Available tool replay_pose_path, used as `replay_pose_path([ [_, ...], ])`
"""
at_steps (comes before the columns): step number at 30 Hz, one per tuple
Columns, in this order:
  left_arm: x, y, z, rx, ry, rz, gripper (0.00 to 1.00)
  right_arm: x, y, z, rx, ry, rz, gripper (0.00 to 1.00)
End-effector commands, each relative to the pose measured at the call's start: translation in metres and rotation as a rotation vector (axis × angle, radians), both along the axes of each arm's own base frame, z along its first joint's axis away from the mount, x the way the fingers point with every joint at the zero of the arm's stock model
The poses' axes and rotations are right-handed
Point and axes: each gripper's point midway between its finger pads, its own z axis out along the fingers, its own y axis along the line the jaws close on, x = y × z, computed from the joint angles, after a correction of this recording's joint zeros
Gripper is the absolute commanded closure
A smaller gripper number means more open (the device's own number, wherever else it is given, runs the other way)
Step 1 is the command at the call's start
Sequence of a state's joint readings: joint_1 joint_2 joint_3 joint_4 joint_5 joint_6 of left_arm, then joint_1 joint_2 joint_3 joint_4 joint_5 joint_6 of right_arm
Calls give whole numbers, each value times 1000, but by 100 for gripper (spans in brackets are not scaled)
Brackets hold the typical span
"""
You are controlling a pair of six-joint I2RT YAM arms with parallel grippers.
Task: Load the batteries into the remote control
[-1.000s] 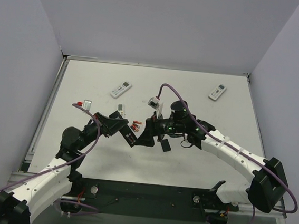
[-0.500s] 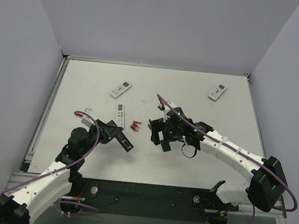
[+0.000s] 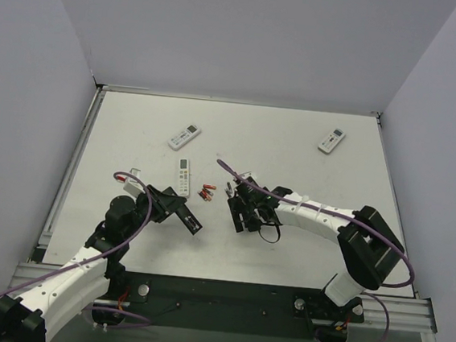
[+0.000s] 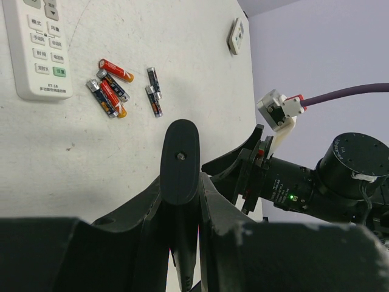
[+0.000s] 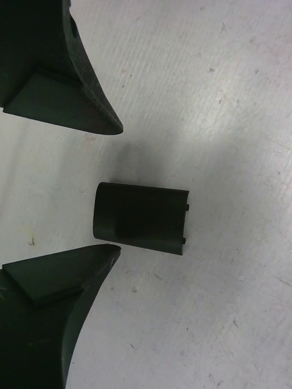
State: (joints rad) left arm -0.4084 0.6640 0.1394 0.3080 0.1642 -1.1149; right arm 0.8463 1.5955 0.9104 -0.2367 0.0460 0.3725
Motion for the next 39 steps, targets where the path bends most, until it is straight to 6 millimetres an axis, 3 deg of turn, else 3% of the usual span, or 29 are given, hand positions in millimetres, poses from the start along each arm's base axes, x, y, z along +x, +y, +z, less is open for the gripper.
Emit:
replay_pose_path([
  [1,3,1,11,-25,-38,8,100,-3,-14,-8,-67,2,-39,35],
  [12,2,-2,13,-36,-43,-9,100,-17,-31,-29,-126,70,-54,49],
  [22,2,-7,16,-84,-47,-28,100,-22,-34,-23,-114,69,-50,78],
  [25,2,-9,19,-108,-49,-33,100,-21,-24,-6,-88,38,-14,81],
  [30,2,-11,20,-129,-42,-36,100,-15,10,48,-21,-72,123,82],
  [36,3,-11,21,-150,-35,-29,100,-28,59,114,94,-161,298,82],
  [39,3,-11,21,-162,-30,-29,100,-36,74,135,131,-185,368,82],
])
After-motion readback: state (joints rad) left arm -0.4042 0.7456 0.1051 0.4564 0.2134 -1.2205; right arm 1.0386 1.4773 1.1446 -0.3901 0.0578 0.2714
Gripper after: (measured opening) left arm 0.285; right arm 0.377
